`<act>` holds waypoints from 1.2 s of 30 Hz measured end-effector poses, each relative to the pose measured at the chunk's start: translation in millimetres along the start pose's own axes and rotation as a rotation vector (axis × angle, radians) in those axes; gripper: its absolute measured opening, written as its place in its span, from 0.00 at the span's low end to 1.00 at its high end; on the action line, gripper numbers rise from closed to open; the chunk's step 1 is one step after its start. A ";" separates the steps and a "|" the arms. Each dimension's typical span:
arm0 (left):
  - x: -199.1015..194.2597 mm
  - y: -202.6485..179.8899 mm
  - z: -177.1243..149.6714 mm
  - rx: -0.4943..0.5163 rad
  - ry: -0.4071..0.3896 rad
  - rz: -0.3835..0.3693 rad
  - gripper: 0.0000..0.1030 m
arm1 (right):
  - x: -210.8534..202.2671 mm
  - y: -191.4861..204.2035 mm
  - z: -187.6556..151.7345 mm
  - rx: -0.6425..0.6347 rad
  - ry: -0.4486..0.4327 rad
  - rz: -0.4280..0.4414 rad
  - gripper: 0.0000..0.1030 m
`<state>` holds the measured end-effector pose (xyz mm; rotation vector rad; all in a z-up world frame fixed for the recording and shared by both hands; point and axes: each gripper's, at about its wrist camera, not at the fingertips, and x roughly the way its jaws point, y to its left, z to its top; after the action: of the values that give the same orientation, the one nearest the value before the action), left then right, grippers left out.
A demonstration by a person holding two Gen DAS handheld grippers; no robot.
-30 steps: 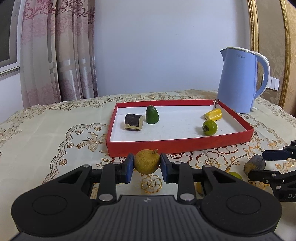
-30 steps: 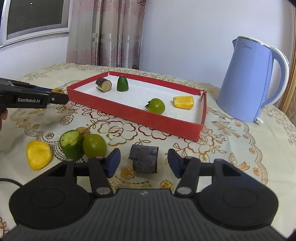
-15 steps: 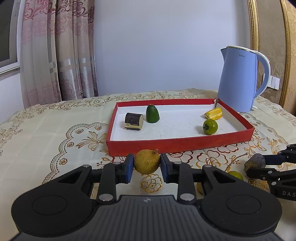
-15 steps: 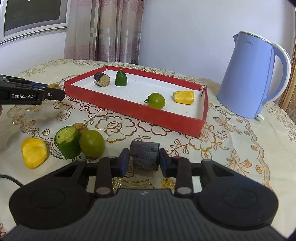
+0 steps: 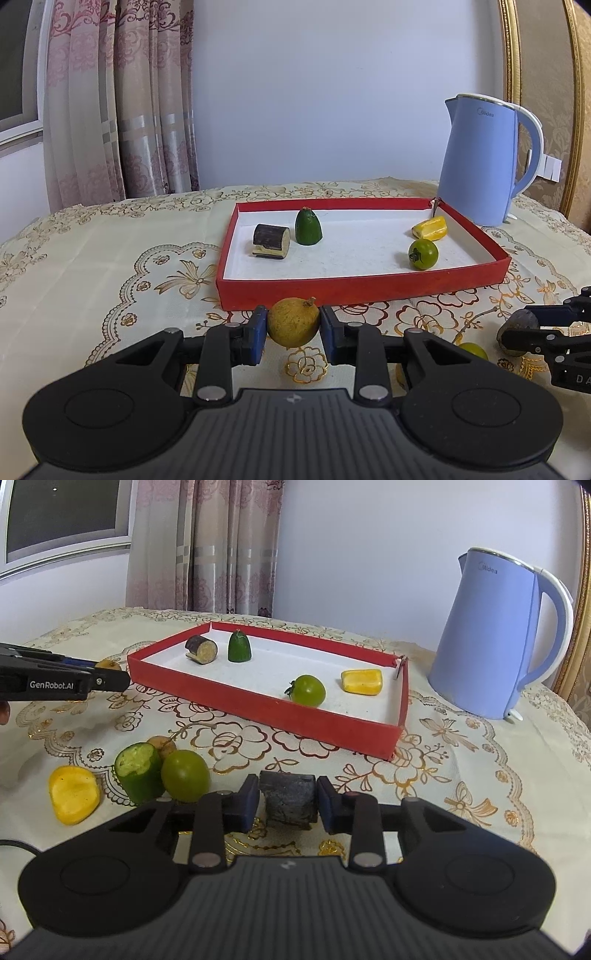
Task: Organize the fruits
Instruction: 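Lower the brownish fruit into the tray with the left gripper while the right lifts the chunk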
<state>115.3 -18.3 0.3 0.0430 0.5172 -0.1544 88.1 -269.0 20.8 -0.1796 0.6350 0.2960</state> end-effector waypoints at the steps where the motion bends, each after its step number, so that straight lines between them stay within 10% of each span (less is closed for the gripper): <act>1: 0.0 0.3 0.1 -0.002 0.000 0.000 0.29 | -0.2 -0.1 0.1 0.002 -0.001 0.000 0.30; 36: 60.8 -30.4 71.4 0.058 0.045 -0.078 0.29 | -26.5 -22.2 7.2 0.080 -0.120 0.039 0.30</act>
<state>197.6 -62.4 32.1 0.0831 0.5595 -0.2455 79.0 -293.8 44.3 -0.0721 0.5311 0.3155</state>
